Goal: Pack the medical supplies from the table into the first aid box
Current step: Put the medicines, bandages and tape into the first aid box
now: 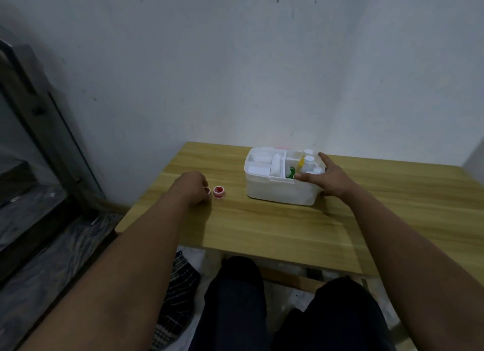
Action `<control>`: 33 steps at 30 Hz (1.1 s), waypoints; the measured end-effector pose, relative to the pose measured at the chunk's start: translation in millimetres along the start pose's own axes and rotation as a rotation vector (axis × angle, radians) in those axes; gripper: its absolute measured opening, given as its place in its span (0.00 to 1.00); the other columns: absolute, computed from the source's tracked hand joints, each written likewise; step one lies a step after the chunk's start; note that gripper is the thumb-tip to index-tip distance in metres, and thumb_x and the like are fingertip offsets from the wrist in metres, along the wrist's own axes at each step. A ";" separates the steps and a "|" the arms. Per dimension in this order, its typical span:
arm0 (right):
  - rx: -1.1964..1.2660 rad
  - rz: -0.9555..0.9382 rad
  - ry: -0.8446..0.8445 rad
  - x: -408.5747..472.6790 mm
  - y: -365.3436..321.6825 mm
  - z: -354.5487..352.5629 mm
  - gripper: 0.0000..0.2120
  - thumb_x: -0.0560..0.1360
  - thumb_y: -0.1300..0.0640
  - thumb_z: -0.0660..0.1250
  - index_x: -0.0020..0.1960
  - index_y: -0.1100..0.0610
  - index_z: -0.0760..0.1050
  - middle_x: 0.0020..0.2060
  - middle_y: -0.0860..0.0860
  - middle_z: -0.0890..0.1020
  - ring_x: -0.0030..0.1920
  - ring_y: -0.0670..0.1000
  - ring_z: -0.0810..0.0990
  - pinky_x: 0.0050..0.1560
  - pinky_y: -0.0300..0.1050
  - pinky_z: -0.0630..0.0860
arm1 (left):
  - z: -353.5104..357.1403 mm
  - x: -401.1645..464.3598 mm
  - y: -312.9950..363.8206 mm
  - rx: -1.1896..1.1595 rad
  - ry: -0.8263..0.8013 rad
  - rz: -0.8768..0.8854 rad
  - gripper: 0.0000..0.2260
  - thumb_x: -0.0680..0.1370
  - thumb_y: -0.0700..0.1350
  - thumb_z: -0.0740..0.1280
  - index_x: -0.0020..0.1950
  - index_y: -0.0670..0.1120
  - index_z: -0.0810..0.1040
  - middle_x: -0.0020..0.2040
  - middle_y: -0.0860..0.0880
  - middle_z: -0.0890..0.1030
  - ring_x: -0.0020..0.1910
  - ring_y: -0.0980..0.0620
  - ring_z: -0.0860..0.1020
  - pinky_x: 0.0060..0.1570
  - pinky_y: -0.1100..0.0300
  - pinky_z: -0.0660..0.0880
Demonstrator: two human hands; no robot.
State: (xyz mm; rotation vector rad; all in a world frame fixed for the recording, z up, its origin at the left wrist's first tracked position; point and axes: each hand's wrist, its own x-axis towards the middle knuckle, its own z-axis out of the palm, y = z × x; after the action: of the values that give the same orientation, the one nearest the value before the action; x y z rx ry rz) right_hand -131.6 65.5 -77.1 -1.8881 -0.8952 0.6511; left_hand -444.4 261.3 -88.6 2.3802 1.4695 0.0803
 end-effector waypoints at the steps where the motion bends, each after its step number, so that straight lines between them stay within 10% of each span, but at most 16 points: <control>1: 0.000 0.004 -0.002 0.0 -0.1 -0.2 0.57 0.67 0.47 0.83 0.85 0.50 0.51 0.80 0.54 0.64 0.74 0.57 0.70 0.61 0.54 0.76 | 0.8 0.3 4.1 -0.006 -0.008 0.006 0.23 0.76 0.48 0.77 0.70 0.45 0.81 0.65 0.43 0.83 0.61 0.44 0.81 0.54 0.56 0.75; 8: 0.010 0.007 0.010 1.2 1.5 -0.9 0.57 0.67 0.47 0.83 0.85 0.50 0.51 0.80 0.54 0.65 0.74 0.57 0.70 0.57 0.51 0.75 | 9.9 6.3 23.2 0.080 -0.025 0.079 0.37 0.70 0.65 0.77 0.75 0.54 0.74 0.67 0.51 0.81 0.66 0.48 0.78 0.61 0.50 0.77; 19: -0.024 0.016 -0.009 1.7 1.6 -2.1 0.61 0.62 0.42 0.84 0.84 0.48 0.52 0.78 0.52 0.68 0.72 0.56 0.73 0.61 0.53 0.78 | 18.8 11.5 42.6 0.249 0.027 0.220 0.26 0.75 0.70 0.69 0.65 0.54 0.83 0.55 0.53 0.84 0.54 0.50 0.81 0.45 0.56 0.76; 24: -0.027 0.017 -0.017 1.9 2.3 -2.6 0.64 0.59 0.39 0.85 0.84 0.47 0.51 0.78 0.51 0.68 0.73 0.55 0.72 0.69 0.59 0.75 | 18.0 11.9 48.9 0.181 0.048 0.250 0.26 0.75 0.65 0.71 0.70 0.58 0.79 0.65 0.53 0.81 0.63 0.49 0.79 0.56 0.52 0.79; 33: -0.017 0.017 -0.033 0.1 1.8 -2.4 0.76 0.45 0.30 0.84 0.84 0.46 0.52 0.78 0.51 0.68 0.73 0.55 0.72 0.69 0.61 0.76 | 23.2 23.1 43.8 0.011 -0.032 0.210 0.15 0.76 0.56 0.76 0.60 0.52 0.87 0.48 0.52 0.87 0.43 0.54 0.84 0.45 0.56 0.81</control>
State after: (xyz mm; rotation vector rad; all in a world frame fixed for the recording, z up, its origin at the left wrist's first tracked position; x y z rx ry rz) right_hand -129.3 63.8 -77.6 -1.9066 -0.9086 0.6888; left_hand -390.8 257.8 -99.6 2.5247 1.2048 0.0847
